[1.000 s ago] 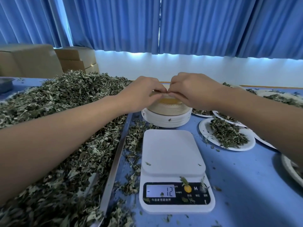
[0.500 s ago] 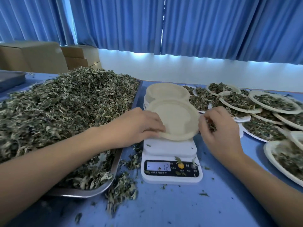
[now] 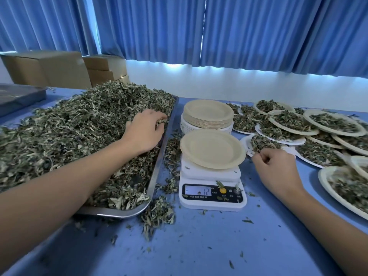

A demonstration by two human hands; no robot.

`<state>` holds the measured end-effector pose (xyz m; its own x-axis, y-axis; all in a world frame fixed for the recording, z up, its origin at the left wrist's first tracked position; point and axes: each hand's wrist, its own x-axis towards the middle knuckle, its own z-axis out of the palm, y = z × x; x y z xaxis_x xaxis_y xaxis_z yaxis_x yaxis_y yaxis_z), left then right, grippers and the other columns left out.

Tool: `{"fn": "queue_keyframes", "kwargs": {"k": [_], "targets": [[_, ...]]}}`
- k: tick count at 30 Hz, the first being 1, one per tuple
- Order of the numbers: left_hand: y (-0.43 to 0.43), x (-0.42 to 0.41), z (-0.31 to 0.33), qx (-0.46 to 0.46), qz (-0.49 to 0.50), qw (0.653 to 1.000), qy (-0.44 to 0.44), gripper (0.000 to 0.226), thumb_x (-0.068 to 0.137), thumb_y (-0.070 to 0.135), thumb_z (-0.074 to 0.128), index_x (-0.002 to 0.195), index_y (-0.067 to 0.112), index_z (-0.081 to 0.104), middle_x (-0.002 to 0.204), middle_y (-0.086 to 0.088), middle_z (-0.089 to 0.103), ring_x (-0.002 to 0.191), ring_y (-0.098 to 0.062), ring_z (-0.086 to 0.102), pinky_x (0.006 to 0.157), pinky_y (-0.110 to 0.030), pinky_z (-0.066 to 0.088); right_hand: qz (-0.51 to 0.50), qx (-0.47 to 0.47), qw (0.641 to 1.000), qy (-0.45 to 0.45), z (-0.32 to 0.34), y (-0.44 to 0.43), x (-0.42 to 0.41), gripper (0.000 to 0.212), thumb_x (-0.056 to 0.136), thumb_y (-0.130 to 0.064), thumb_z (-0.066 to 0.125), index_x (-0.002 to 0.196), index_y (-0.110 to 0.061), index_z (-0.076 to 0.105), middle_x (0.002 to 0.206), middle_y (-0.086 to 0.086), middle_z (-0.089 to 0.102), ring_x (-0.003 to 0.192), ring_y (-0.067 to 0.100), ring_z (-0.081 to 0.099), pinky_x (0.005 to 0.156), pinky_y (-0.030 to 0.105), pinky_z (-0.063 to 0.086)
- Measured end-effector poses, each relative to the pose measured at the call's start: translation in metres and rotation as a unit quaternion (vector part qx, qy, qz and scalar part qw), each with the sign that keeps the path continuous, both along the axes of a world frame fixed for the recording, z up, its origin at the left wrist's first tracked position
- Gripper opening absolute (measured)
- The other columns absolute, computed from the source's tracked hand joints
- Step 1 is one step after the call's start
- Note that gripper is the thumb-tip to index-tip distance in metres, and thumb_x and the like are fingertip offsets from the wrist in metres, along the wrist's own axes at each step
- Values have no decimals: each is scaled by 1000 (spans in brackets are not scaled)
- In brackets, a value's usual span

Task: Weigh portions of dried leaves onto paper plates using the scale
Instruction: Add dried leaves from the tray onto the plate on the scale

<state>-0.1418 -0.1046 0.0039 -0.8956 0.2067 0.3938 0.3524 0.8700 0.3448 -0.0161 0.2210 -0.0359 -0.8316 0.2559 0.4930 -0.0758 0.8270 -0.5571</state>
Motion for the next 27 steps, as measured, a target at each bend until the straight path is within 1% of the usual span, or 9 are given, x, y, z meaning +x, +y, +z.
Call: {"fn": "queue_keyframes", "kwargs": {"k": [4, 6, 10, 12, 14, 16, 22, 25, 27], "targets": [[-3, -30, -15, -96, 49, 983, -146, 52, 102, 50, 41, 152, 46, 30, 164, -3, 24, 145, -40, 30, 107, -68, 29, 0, 10, 1000, -11, 0, 0, -1, 47, 92, -9, 57, 55, -15, 28, 45, -2, 27, 46, 14, 25, 51, 31, 30], [-1, -39, -23, -124, 53, 977, -167, 51, 103, 51, 36, 153, 47, 26, 164, -5, 24, 143, -41, 33, 109, -67, 29, 0, 22, 1000, -16, -1, 1, -2, 46, 91, -9, 57, 56, -15, 28, 46, -1, 27, 47, 14, 24, 50, 31, 27], [-1, -39, -31, -137, 49, 987, -73, 37, 105, 42, 38, 139, 35, 49, 130, -11, 54, 115, -35, 55, 99, -57, 41, -4, 46, 998, -49, -3, 4, -3, 44, 92, -12, 55, 57, -15, 29, 48, 3, 30, 49, 20, 28, 52, 32, 28], [-2, -36, -33, -95, 28, 994, -37, 28, 103, 38, 46, 129, 31, 56, 116, -8, 58, 95, -29, 57, 78, -43, 50, -7, 59, 997, -58, -3, 3, -3, 44, 91, -12, 55, 56, -15, 29, 47, 3, 32, 48, 21, 30, 52, 33, 29], [-4, -33, -32, -60, 19, 998, -18, 21, 101, 34, 55, 120, 27, 59, 101, -2, 61, 69, -18, 52, 57, -31, 41, -5, 67, 996, -60, -2, 2, -3, 44, 91, -11, 56, 56, -15, 29, 47, 4, 31, 48, 21, 30, 51, 33, 29], [-3, -30, -29, -38, 20, 999, -2, 13, 99, 28, 60, 112, 25, 58, 87, 0, 62, 55, -11, 45, 49, -28, 34, -2, 68, 996, -61, -1, 2, -3, 44, 90, -11, 56, 56, -15, 28, 48, 4, 30, 49, 21, 29, 52, 33, 27], [6, -25, -14, 59, 54, 995, 65, 8, 100, 26, 61, 105, 22, 57, 70, 7, 55, 52, -14, 51, 50, -28, 36, -2, 69, 996, -60, -1, 3, -2, 43, 89, -11, 55, 56, -15, 28, 48, 5, 30, 49, 21, 28, 53, 32, 27], [7, -23, -13, 81, 61, 994, 37, 7, 100, 27, 61, 104, 23, 58, 81, 2, 63, 56, -18, 56, 56, -32, 45, -1, 69, 996, -64, -1, 4, -3, 44, 90, -11, 56, 56, -16, 28, 48, 4, 29, 49, 20, 28, 53, 32, 28], [7, -23, -15, 93, 48, 995, -3, 7, 99, 27, 62, 100, 23, 57, 93, -4, 68, 61, -24, 60, 66, -37, 53, 0, 68, 996, -65, -1, 4, -2, 44, 90, -11, 56, 56, -16, 28, 48, 4, 29, 49, 21, 28, 53, 32, 28]]}}
